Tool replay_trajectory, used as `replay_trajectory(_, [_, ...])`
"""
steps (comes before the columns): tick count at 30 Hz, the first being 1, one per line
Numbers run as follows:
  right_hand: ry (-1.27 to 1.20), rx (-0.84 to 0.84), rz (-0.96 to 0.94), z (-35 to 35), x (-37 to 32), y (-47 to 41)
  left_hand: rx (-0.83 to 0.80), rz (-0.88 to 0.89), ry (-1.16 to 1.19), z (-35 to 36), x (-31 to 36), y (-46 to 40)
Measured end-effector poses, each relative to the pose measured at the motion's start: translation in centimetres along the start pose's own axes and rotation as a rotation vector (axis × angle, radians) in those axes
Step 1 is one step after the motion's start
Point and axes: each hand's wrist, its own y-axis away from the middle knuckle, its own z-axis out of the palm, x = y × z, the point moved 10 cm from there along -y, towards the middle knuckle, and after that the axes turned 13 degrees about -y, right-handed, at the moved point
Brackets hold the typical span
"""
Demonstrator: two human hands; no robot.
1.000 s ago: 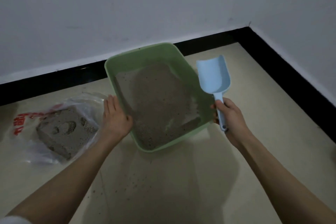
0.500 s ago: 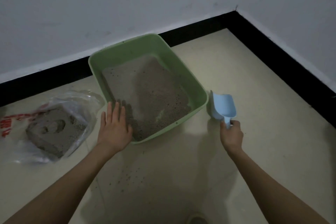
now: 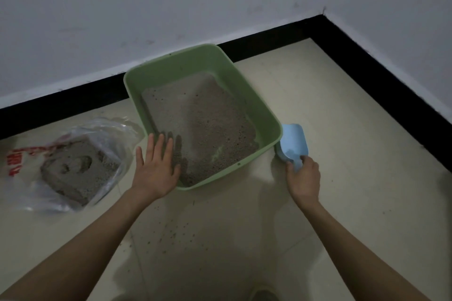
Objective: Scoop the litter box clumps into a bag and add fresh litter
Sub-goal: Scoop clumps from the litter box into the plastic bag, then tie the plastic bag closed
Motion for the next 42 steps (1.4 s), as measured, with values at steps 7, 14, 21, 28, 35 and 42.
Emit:
replay_trajectory(7, [0.119,-0.103,-0.763,2.1,-16.5,6.2,0.278,-0.013,0.251,-2.5,-3.1,3.0])
replay_trajectory(14, [0.398,-0.696,-1.201,19.1,-29.3,18.0,0.346,-0.398,0.263,-0.6,-18.0,7.0])
replay_trajectory(21, [0.402,-0.850,-0.790,31.3,-32.2,17.4,0.223,-0.837,0.712,5.2,-28.4,9.7])
replay_trajectory(28, [0.397,-0.841,-0.462,35.5,-29.0,15.1,0.132,-1.028,1.357,12.1,-27.9,10.3])
replay_trajectory(35, [-0.007,-0.922,-0.333,31.0,-33.1,16.9,0.359,-0.850,1.176,4.9,-31.4,11.5])
replay_trajectory(42, [-0.500,-1.015,-0.352,24.3,-40.9,20.6,0.682,-0.620,1.308,-9.3,-32.6,13.6])
